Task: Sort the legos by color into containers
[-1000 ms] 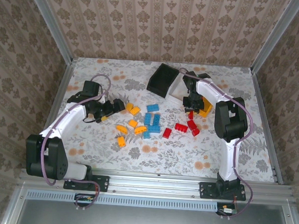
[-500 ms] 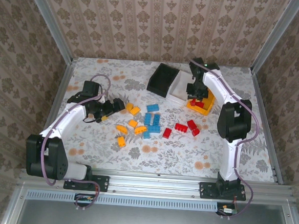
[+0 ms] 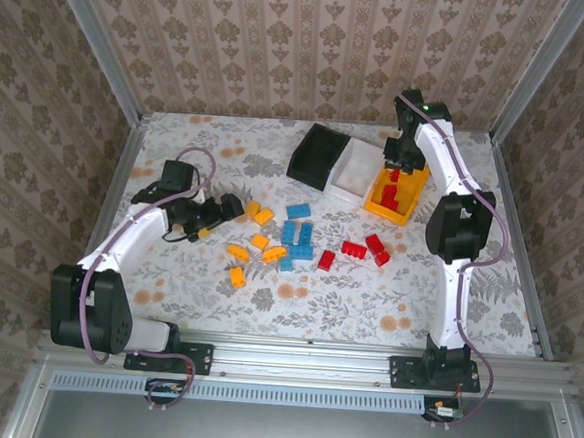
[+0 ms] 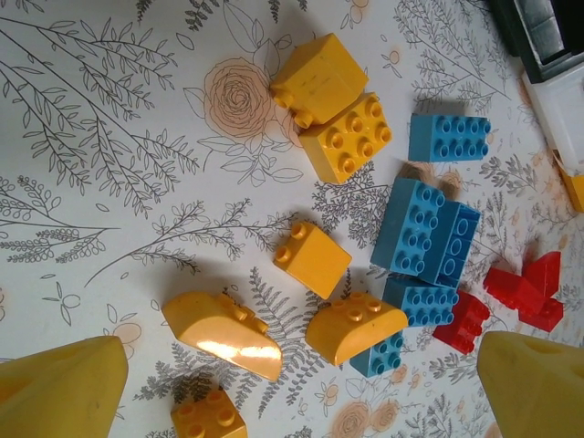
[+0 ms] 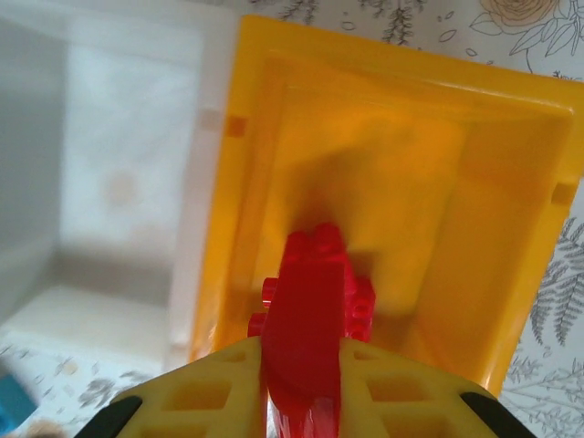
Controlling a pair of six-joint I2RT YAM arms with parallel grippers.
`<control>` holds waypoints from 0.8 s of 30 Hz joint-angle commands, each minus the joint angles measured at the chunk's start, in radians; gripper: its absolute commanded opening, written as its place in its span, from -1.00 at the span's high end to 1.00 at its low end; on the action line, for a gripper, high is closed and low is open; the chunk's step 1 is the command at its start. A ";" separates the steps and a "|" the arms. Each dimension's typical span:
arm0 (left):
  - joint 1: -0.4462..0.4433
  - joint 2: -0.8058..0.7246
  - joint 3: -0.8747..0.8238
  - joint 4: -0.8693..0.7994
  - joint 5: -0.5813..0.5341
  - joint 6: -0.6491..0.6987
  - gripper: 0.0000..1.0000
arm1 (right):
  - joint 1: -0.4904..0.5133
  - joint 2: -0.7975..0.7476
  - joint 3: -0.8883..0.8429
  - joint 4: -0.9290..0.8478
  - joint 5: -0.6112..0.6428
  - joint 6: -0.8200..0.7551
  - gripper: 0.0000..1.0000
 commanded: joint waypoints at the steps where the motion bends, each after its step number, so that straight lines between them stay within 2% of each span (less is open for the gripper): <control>1: 0.007 -0.039 -0.011 -0.031 -0.016 -0.007 -1.00 | -0.023 0.053 0.064 -0.075 0.055 -0.026 0.51; 6: 0.012 -0.058 -0.023 -0.046 -0.019 -0.005 -1.00 | -0.048 0.074 0.069 -0.080 0.055 -0.026 0.34; 10: 0.014 -0.058 -0.032 -0.041 -0.017 -0.011 -1.00 | -0.052 0.061 0.062 -0.083 0.055 -0.027 0.09; 18: 0.008 -0.044 -0.014 -0.015 -0.023 -0.016 -0.99 | -0.052 -0.051 0.038 -0.100 -0.002 -0.015 -0.10; 21: -0.003 -0.043 -0.006 0.007 -0.024 -0.005 -1.00 | -0.041 -0.141 -0.043 -0.081 -0.062 -0.022 -0.14; 24: -0.033 -0.034 0.007 0.034 -0.024 0.018 -1.00 | -0.012 -0.253 -0.205 -0.040 -0.103 -0.021 -0.16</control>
